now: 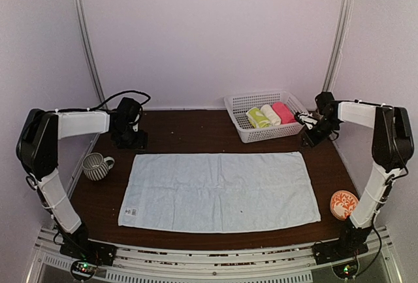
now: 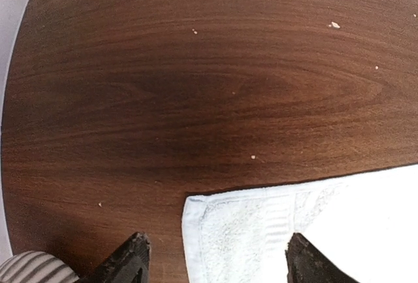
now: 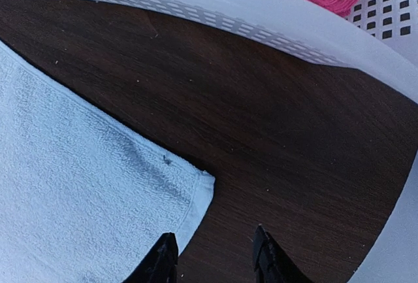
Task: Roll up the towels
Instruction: Adjust the towel at the center of the board, then pick up the towel from the center of the board.
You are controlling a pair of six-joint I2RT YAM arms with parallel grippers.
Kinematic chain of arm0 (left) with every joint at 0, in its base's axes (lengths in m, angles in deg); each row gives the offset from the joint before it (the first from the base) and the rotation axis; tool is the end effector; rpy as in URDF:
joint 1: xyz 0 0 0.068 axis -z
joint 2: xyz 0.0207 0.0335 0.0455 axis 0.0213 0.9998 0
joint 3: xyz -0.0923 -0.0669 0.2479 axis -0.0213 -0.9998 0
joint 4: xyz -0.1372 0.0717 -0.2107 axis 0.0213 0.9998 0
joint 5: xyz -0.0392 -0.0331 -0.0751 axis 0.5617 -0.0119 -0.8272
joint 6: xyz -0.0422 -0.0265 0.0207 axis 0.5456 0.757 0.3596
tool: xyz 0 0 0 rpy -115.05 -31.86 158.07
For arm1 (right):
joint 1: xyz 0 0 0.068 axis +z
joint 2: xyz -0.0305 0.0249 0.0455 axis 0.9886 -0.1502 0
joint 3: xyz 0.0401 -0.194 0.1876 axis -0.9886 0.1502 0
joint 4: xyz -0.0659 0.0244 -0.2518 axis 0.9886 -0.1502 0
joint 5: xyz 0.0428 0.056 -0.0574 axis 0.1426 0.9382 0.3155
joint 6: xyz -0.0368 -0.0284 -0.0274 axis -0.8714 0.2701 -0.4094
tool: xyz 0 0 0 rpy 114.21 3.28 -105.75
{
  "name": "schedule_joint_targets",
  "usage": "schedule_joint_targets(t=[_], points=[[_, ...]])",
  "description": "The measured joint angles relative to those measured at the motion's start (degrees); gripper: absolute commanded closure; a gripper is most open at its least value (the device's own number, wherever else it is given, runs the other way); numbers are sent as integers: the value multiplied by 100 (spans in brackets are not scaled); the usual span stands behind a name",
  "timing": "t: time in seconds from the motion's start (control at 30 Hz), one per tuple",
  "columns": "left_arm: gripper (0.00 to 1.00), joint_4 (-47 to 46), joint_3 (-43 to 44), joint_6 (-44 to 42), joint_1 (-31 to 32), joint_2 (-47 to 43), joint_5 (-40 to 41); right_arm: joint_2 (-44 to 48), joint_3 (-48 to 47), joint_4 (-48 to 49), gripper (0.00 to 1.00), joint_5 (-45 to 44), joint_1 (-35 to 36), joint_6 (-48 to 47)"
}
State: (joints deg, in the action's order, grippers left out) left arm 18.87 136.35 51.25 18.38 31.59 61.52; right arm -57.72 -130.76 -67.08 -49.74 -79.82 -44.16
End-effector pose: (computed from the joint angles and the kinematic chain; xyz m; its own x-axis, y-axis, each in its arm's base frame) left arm 0.3472 -0.1163 0.1975 -0.8424 -0.1111 -0.5273 -0.1048 0.9936 -0.0420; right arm 0.3687 0.0190 0.2121 -0.7473 -0.4672 -0.4725 -0.5366 0.8437 0.0145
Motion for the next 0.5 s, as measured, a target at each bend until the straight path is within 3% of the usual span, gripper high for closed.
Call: schedule_joint_targets(t=[0.07, 0.1, 0.3, 0.5], points=[[10, -50, 0, -74, -83, 66, -146, -199, -66, -4, 60, 13, -13, 114], [9, -94, 0, -118, -157, 129, -297, -321, -92, -20, 60, 33, -11, 151], [20, -229, -13, -238, -612, 323, -892, -750, -103, -4, 62, 92, -20, 374], [29, -369, -63, -339, -647, 319, -1032, -791, -44, 203, 63, 162, -35, 479]])
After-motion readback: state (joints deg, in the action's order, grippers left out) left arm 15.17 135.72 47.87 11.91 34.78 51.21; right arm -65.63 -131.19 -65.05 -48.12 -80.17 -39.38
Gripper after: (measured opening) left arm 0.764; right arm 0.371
